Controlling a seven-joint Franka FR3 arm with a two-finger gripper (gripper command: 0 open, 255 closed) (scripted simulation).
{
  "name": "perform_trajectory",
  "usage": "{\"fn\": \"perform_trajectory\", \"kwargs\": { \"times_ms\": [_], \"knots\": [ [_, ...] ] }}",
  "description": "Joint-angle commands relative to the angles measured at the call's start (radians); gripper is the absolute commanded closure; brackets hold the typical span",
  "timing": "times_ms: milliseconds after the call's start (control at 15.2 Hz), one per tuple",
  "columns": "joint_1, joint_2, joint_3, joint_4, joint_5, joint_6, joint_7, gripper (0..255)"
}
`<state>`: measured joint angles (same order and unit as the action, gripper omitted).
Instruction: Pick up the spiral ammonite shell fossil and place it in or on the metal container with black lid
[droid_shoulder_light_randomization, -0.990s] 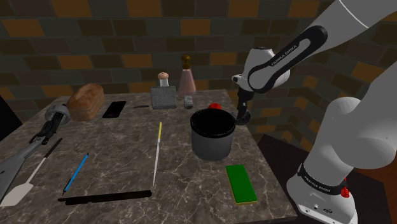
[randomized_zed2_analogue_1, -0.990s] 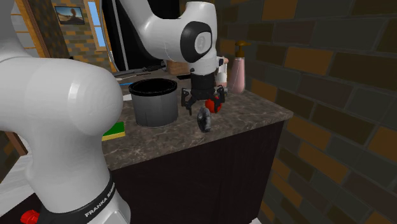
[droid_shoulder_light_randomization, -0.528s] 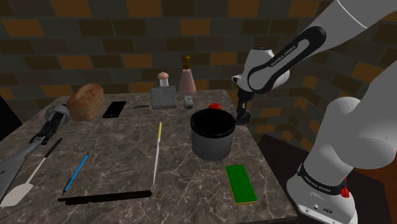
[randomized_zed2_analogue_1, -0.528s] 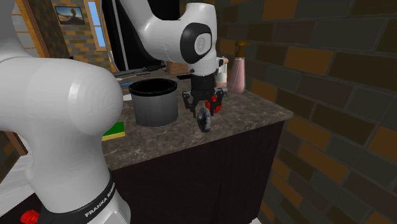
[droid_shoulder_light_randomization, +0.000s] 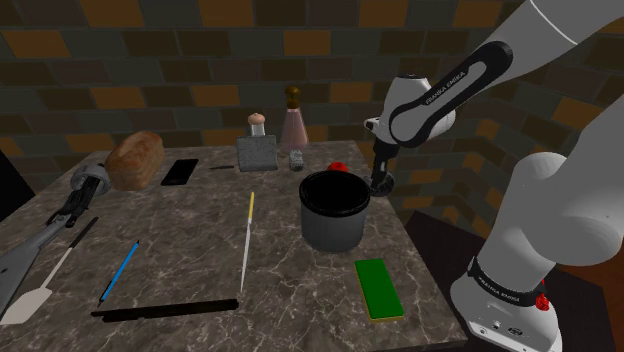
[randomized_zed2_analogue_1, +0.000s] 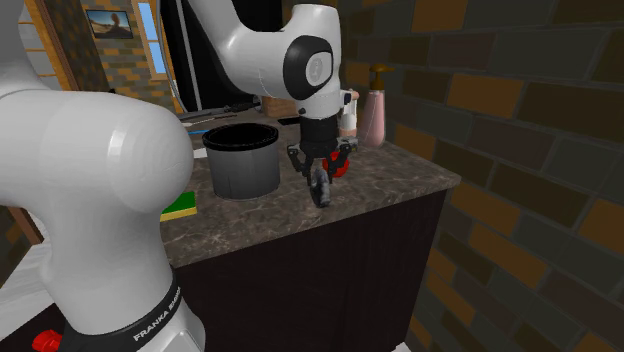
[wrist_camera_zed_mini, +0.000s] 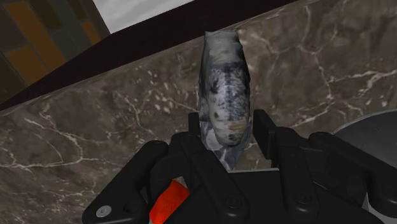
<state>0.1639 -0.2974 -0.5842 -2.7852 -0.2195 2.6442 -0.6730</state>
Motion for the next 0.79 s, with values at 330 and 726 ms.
{"fn": "perform_trajectory", "kwargs": {
  "times_ms": [330,726],
  "knots": [
    [-0.025,-0.076,0.030,0.021,-0.027,-0.096,0.026,255],
    [-0.042,-0.155,0.062,0.054,-0.040,-0.206,0.043,255]
  ]
}}
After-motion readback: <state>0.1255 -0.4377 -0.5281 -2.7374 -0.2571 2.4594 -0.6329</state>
